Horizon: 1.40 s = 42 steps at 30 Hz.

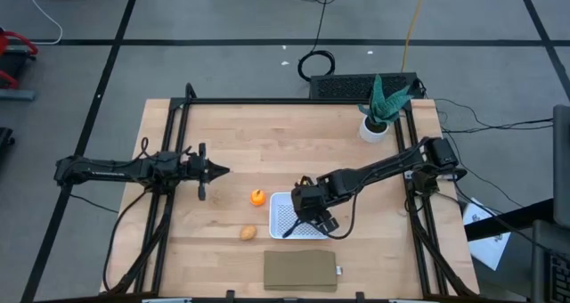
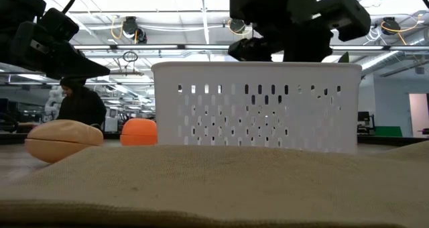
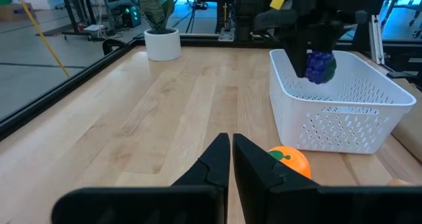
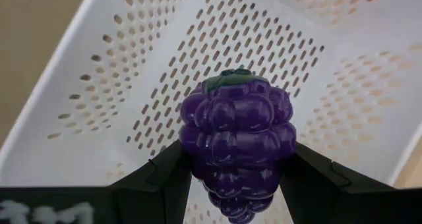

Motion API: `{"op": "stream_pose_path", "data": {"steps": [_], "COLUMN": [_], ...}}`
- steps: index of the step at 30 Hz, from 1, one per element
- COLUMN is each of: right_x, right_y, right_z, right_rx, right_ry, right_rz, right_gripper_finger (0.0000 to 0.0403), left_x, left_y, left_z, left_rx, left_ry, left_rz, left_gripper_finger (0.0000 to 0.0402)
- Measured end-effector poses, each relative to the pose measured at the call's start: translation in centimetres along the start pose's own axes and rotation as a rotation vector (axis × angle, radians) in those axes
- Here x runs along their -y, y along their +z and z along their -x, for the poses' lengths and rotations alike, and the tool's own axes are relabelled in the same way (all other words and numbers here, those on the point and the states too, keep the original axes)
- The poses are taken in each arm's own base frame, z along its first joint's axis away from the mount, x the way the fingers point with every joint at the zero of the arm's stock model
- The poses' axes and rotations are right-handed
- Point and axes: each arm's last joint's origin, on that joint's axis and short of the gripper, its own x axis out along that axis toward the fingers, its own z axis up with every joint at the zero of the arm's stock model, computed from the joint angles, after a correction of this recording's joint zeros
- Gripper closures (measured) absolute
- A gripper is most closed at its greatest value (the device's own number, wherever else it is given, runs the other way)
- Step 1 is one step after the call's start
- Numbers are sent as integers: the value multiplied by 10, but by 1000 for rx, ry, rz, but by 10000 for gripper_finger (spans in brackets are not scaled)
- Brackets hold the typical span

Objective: Pick and placing Produce into tupperware
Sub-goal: Put the purple grapes into the white basket

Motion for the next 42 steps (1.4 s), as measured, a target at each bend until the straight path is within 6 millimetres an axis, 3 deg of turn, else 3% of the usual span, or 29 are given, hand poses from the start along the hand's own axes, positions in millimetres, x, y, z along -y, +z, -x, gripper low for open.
{"op": "stream_pose_path", "data": {"steps": [21,42], "right_x": [0,-1], "right_y": [-6,-15], "right_z": [-2,-18], "right_rx": [-51,-39], "right_ry": [-39,-41], "right_rz": [-159,-153], "right_gripper_finger": [219,219], "left_x": [0,0], "left_y": [0,0], "left_z": [0,0], "left_rx": [2,1], "left_ry": [2,2], "left_rz": [0,-1], "left_gripper_finger": [378,378]}}
